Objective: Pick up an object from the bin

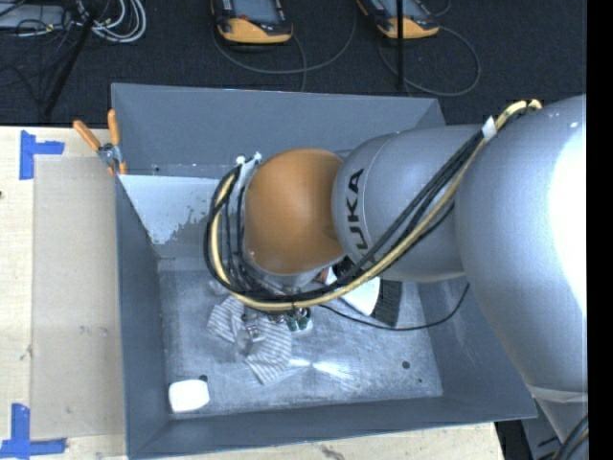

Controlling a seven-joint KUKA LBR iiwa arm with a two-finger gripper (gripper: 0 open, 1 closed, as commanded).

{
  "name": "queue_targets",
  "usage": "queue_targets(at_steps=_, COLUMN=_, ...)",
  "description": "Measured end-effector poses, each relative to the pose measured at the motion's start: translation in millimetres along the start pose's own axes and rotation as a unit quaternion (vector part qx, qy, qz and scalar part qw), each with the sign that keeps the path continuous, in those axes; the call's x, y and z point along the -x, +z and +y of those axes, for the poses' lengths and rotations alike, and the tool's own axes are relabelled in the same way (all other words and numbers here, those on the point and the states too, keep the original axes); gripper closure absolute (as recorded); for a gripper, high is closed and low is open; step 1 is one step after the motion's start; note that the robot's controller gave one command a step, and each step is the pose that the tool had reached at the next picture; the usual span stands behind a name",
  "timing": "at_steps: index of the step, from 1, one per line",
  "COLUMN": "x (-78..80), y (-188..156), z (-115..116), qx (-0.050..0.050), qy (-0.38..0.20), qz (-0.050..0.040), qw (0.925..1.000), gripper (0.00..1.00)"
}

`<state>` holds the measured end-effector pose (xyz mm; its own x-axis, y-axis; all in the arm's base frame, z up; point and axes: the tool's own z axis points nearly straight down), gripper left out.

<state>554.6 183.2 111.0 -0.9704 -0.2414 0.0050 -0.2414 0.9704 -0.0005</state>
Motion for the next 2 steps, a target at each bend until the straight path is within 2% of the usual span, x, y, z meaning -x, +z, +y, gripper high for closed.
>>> queue_targets(at_steps=1, x=58.2, y=32.4, z=-40.5, qx=0.004, qy=0.087, qz=-0.0033, qw=0.9962, gripper=1.0)
queue_targets(at_steps=2, x=58.2, y=32.4, z=-40.6, qx=0.004, qy=0.087, qz=-0.0033, qw=0.9962, gripper=1.0)
